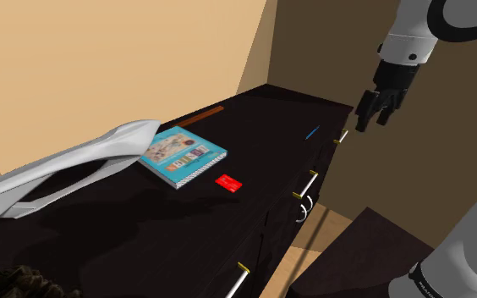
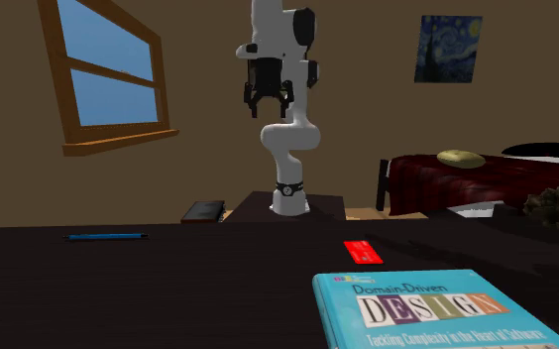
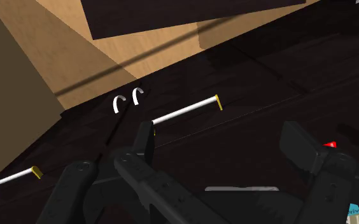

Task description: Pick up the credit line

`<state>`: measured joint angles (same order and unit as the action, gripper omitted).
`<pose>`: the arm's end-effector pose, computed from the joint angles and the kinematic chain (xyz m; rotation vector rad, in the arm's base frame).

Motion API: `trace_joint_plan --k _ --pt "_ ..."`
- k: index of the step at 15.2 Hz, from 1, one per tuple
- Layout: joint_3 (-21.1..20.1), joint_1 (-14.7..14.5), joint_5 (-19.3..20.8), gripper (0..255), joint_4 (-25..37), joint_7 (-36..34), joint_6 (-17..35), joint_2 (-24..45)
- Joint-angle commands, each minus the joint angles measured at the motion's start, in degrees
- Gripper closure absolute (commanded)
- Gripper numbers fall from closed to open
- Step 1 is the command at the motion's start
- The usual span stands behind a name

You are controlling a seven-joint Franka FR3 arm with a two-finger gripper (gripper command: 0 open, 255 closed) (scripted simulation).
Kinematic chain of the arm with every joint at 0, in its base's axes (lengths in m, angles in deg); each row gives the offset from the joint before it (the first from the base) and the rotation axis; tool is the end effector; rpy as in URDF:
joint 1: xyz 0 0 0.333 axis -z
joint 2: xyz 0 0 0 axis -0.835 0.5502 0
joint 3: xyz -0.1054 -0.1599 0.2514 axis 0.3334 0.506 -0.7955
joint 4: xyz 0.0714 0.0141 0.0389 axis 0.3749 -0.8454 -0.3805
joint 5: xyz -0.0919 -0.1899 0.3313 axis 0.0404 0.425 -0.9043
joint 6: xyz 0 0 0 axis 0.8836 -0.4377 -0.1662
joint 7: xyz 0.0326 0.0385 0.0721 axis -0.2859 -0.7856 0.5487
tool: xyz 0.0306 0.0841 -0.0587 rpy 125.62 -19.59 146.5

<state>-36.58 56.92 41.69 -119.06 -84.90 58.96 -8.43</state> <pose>0.3050 -0.0202 0.5746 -3.1303 0.2450 0.0079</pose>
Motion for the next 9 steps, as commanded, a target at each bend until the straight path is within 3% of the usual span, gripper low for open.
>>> trace_joint_plan --k 1,9 --pt "0.0 0.0 0.0 0 0.0 0.0 0.0 0.0" --pt "-3.84 -3.61 -2.15 0 10.8 -0.5 2.35 21.62"
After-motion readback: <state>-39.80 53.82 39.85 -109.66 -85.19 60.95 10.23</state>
